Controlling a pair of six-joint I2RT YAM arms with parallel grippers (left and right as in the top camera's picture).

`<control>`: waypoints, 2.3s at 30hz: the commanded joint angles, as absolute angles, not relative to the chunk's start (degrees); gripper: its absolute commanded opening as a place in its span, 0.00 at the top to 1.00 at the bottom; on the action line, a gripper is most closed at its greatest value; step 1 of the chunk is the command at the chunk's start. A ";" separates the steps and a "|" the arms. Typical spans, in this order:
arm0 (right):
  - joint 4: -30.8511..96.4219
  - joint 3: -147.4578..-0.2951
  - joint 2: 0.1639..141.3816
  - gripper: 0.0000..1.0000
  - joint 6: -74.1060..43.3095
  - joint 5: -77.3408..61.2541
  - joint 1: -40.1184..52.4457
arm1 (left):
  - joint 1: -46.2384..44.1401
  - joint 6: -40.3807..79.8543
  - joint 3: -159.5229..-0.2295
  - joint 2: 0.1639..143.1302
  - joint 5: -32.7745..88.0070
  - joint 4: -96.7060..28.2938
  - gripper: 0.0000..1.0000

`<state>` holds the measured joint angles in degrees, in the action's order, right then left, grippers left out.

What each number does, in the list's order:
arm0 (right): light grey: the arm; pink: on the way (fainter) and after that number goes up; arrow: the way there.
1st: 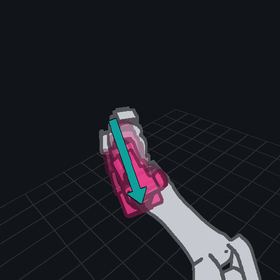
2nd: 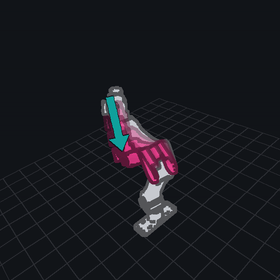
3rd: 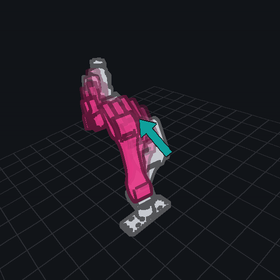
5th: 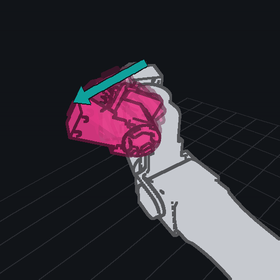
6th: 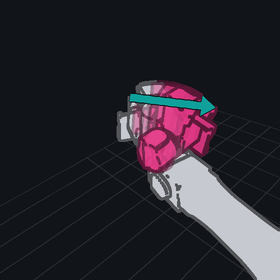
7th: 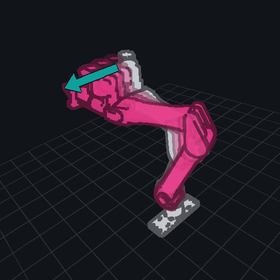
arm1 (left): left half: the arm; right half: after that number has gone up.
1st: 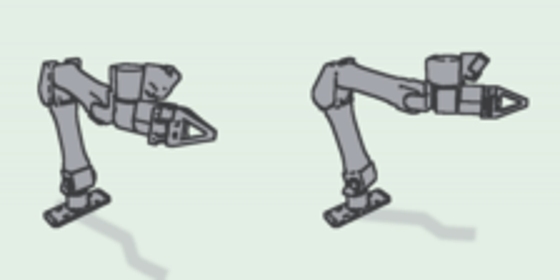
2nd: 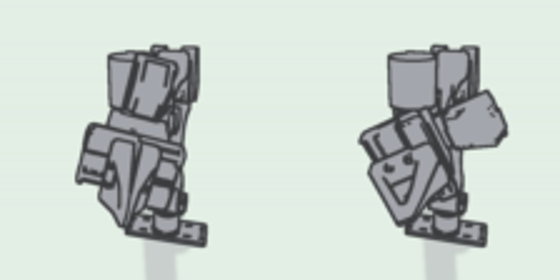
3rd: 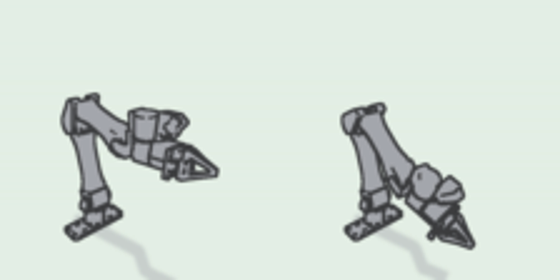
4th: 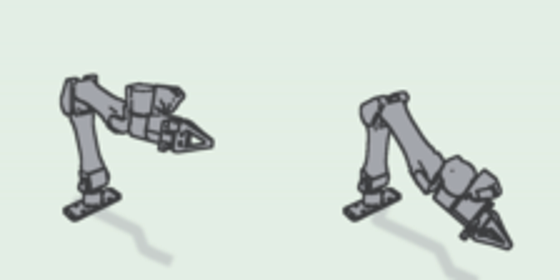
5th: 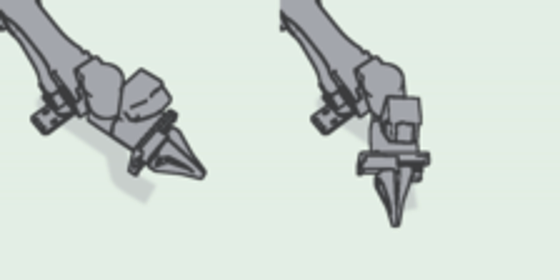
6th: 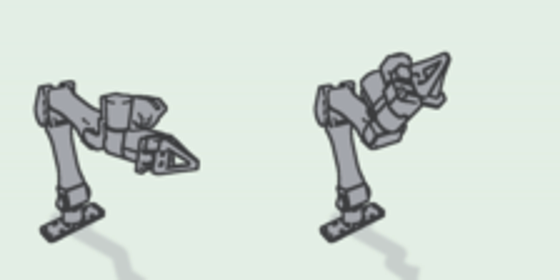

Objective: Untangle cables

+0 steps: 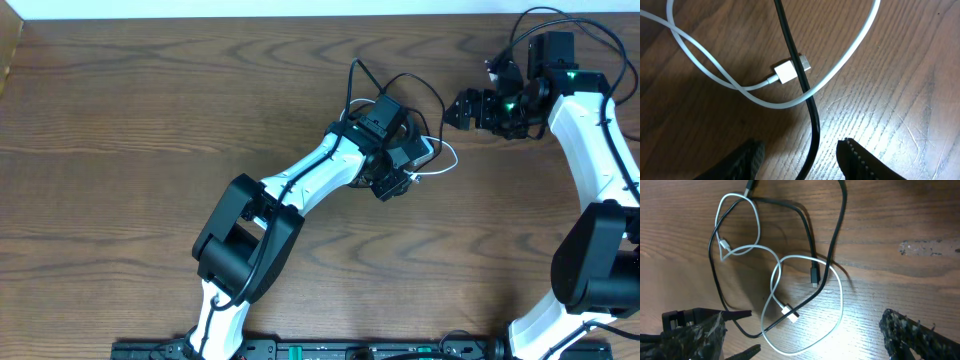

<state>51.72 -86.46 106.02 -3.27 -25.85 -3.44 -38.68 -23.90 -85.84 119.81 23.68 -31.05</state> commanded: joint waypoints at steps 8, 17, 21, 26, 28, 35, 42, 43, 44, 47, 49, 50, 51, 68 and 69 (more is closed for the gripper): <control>51.86 -86.13 106.39 0.04 -2.70 -25.61 -4.14 | -38.50 -23.66 -85.60 122.93 24.01 -28.01 0.58; 52.10 -86.13 106.39 0.04 -2.72 -25.63 -4.12 | -38.33 -21.65 -85.73 122.69 24.01 -27.33 0.92; 51.77 -86.13 106.39 0.04 -2.72 -25.63 -4.12 | -37.41 -16.67 -89.36 118.61 24.01 -29.58 0.92; 50.96 -86.13 106.39 0.04 -2.72 -25.63 -4.12 | -36.53 -14.68 -93.38 108.25 23.99 -30.50 0.92; 50.72 -86.13 106.39 0.04 -2.74 -25.63 -4.12 | -36.53 -14.68 -93.62 103.53 23.99 -29.87 0.92; 47.37 -86.13 106.39 0.03 -4.93 -27.49 -4.08 | -36.49 -14.94 -93.62 90.76 23.53 -27.20 0.92; 45.76 -86.13 106.39 0.04 -4.93 -30.83 -4.08 | -34.41 -14.87 -93.62 84.55 21.17 -17.69 0.93; 45.84 -86.13 106.39 0.04 -4.93 -31.07 -4.03 | -33.71 -14.83 -93.62 84.01 21.17 -15.51 0.92; 45.91 -86.13 106.39 0.03 -4.91 -31.55 -4.01 | -33.08 -14.39 -93.62 83.59 21.15 -13.34 0.92; 46.06 -86.13 106.39 0.04 -4.86 -32.60 -3.75 | -30.94 -11.03 -93.62 83.11 20.25 -5.78 0.92; 46.15 -86.13 106.39 0.04 -4.84 -32.58 -3.25 | -29.39 -8.29 -93.62 83.11 18.61 -0.30 0.92; 46.26 -86.13 106.39 0.04 -4.82 -32.56 -2.90 | -28.73 -7.01 -93.62 83.11 17.58 2.00 0.92; 46.30 -86.13 106.39 0.04 -4.82 -32.56 -2.59 | -28.14 -5.63 -93.62 83.11 16.45 4.05 0.92; 35.31 -86.13 106.39 0.04 1.56 -56.10 4.82 | -25.93 5.28 -93.62 83.11 12.14 12.56 0.92; 34.00 -86.13 106.39 0.04 1.54 -56.05 5.30 | -25.93 5.28 -93.62 83.11 12.14 12.56 0.92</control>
<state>35.62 -86.39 106.02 0.16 -49.28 4.19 -26.02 4.29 -93.34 84.42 13.34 11.97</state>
